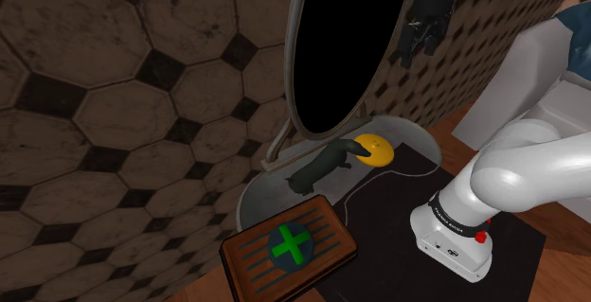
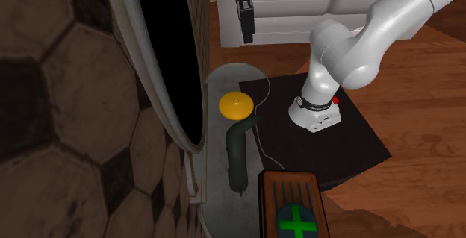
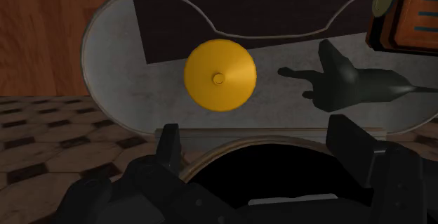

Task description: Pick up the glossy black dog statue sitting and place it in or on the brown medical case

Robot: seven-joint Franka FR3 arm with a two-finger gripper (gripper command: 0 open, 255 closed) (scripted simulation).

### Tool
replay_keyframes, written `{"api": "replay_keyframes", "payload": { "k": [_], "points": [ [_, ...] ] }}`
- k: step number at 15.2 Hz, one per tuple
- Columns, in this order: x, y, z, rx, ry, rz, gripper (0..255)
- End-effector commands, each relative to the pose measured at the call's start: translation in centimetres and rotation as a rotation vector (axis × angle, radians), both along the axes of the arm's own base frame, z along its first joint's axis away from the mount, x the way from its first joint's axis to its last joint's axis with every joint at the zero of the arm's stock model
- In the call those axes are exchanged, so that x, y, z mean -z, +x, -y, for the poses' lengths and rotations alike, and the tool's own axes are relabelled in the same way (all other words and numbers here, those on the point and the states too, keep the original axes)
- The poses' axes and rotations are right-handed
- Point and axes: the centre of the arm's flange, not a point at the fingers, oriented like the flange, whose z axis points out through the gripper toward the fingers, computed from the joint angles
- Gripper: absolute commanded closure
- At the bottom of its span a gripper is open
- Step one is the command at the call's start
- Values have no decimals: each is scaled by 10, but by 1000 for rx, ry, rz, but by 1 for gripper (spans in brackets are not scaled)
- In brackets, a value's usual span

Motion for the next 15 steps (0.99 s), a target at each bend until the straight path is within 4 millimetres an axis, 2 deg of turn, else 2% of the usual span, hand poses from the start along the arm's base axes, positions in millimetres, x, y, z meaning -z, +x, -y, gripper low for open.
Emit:
{"api": "replay_keyframes", "payload": {
  "k": [1, 15],
  "points": [
    [0, 0, 0, 0, 0, 0, 0],
    [149, -19, -81, -201, 179, 148, 0]
  ]
}}
